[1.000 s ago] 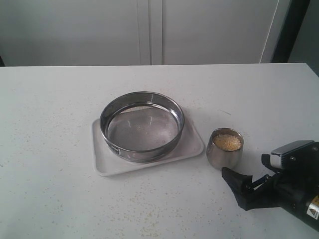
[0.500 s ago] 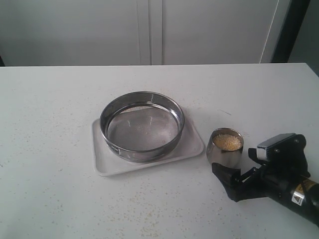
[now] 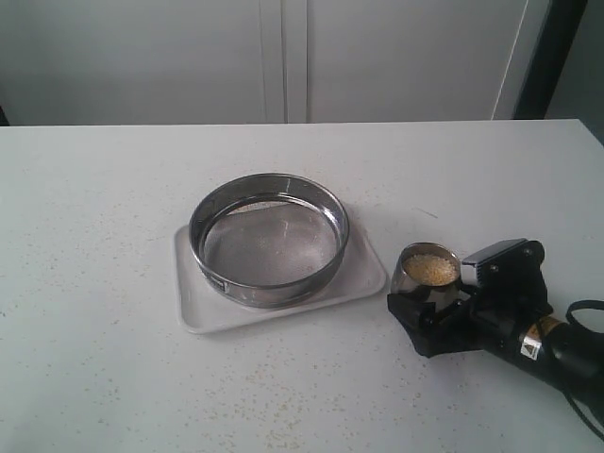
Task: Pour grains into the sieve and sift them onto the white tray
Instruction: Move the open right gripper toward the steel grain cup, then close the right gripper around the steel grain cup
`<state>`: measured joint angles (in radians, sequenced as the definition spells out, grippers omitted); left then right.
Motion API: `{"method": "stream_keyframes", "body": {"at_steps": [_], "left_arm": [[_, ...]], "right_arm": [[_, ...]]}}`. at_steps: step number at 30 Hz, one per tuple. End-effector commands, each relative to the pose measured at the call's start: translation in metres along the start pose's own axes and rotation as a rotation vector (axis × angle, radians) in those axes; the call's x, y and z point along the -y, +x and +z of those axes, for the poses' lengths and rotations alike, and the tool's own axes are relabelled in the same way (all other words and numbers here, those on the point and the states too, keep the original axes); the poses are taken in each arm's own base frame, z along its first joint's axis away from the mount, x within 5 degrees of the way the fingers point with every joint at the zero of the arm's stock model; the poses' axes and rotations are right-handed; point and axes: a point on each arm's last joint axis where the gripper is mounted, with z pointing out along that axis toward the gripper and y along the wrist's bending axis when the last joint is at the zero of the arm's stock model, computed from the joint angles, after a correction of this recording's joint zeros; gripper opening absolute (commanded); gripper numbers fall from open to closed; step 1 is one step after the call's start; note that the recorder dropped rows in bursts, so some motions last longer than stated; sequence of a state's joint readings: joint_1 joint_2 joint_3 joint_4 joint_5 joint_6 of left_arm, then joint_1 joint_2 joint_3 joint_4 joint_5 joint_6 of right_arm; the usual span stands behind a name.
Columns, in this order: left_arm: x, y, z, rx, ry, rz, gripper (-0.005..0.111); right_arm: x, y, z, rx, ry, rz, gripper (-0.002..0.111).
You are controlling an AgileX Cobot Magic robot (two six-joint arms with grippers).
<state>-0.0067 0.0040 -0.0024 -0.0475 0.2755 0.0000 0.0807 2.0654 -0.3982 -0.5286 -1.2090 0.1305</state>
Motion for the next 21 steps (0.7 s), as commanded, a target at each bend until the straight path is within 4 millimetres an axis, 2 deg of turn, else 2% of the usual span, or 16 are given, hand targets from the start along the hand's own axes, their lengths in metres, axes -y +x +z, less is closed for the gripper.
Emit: {"method": "stream_keyframes", "body": {"at_steps": [1, 12, 21], "left_arm": [[0.001, 0.001, 0.0, 0.002, 0.011, -0.008, 0.0], [0.001, 0.001, 0.0, 0.002, 0.011, -0.008, 0.0], [0.001, 0.001, 0.0, 0.002, 0.011, -0.008, 0.0]], "right_arm": [[0.004, -0.001, 0.009, 0.019, -0.02, -0.006, 0.094], [0.009, -0.011, 0.022, 0.065, -0.043, -0.045, 0.093], [0.01, -0.011, 0.023, 0.067, -0.045, -0.047, 0.093]]}}
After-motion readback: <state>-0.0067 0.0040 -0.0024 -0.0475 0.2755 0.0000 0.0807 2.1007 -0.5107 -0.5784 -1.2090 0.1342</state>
